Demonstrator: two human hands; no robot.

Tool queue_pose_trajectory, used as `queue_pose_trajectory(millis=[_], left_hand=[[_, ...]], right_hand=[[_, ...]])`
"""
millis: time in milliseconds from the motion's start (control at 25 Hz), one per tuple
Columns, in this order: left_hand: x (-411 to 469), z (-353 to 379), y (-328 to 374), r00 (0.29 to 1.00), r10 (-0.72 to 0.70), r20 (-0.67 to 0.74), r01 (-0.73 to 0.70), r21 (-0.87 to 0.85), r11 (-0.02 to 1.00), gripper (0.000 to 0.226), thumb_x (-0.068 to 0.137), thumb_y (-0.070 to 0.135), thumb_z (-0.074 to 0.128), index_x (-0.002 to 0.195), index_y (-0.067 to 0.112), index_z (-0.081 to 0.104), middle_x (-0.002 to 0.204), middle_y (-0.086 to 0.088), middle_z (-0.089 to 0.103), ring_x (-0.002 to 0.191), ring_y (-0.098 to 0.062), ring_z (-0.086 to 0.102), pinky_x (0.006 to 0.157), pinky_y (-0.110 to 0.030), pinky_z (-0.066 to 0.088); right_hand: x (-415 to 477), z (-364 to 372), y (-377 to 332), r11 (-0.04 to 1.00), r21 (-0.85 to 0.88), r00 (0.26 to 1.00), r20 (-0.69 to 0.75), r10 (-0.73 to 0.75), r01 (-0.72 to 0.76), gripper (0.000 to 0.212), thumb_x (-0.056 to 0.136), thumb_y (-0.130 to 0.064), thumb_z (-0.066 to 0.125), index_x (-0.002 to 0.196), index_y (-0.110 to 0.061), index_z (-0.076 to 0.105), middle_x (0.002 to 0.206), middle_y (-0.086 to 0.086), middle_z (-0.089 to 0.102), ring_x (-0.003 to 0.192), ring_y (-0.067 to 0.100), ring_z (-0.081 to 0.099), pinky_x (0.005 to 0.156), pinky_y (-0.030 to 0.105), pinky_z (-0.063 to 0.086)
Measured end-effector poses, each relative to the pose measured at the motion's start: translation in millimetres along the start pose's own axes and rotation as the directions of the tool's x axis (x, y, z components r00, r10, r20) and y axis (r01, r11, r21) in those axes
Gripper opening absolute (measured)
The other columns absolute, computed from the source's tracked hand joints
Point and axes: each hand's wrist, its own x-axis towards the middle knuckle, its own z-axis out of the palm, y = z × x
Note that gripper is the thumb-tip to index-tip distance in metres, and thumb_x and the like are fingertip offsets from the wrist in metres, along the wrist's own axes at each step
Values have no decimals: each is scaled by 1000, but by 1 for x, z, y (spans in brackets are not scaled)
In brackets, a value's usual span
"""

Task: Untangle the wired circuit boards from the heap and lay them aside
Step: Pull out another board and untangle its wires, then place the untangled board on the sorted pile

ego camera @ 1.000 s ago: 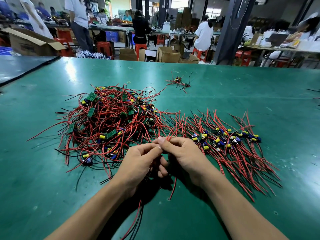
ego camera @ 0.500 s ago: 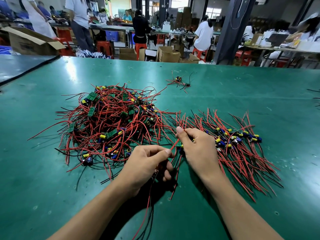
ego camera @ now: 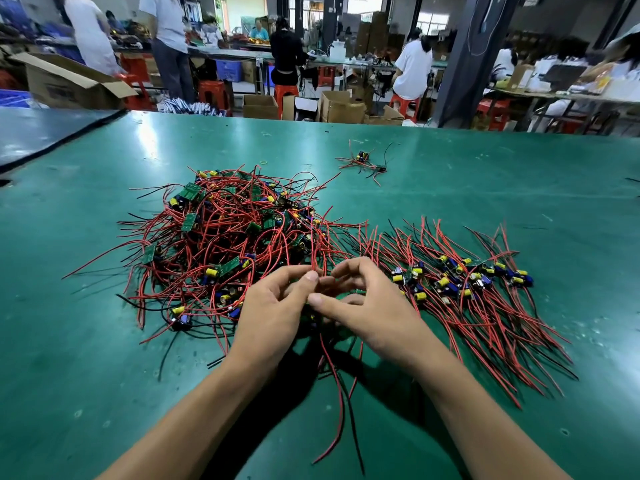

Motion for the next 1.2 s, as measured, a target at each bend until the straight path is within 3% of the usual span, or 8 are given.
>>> queue_pose_trajectory(millis=[160,280,400,600,720,920,1080,1200], left_hand=[[3,1,0,999,-11,-41,9,-50,999,12,93,13,63,97,14,74,94,-6,77,94,-29,72,83,-43,59],[3,0,2,998,33,-48,-33,-1,999,16,93,12,63,103,19,74,98,-2,76,102,-27,69,93,-49,55],[-1,-3,1,990,138,-27,-127,247,961,15,94,13,62,98,19,75,89,5,76,89,-11,69,88,-41,56],[-5,-3,-2,950,313,13,-263,576,774,12,89,10,67,96,14,76,87,9,71,77,2,62,77,-19,50],[-5,-5,-2,948,314,49,-279,605,746,12,89,11,67,96,14,77,85,9,70,72,7,58,72,-15,46],[-6,-6,-5,957,278,76,-266,610,747,10,90,14,67,94,15,76,76,15,66,61,2,55,62,-13,41],[-5,-7,-6,957,274,91,-271,610,744,11,90,15,67,94,17,76,75,16,66,58,2,55,59,-14,41],[-4,-7,-7,954,285,98,-282,624,729,11,90,16,67,95,18,76,79,17,67,63,2,58,61,-14,44]], right_hand=[[-3,5,-1,998,-40,998,-21,-57,56,49,69,-23,86,104,-31,52,81,-6,73,66,5,67,67,21,54],[4,-4,2,990,-114,948,-297,-113,82,25,80,-16,81,91,-26,61,74,-8,72,66,1,66,66,13,50],[10,-33,6,950,-312,831,-518,-200,34,13,86,-23,78,82,-26,65,81,-9,68,75,0,62,69,6,42],[10,-20,22,613,-787,945,-245,-218,-63,47,84,-59,68,125,-36,66,139,-3,52,133,21,39,112,41,28],[12,-15,28,486,-871,978,-157,-139,-70,40,89,-62,57,122,-43,67,153,-7,43,144,19,22,119,45,11],[11,-40,26,593,-762,917,-387,-93,-261,10,83,-42,74,89,-33,74,144,-3,51,141,27,27,118,46,18],[10,-54,22,615,-735,910,-410,-66,-286,12,82,-17,70,85,-28,72,133,5,57,134,30,38,114,42,29],[6,-57,20,623,-710,887,-458,-53,-329,10,84,-19,69,86,-29,72,134,4,56,135,28,36,114,42,29]])
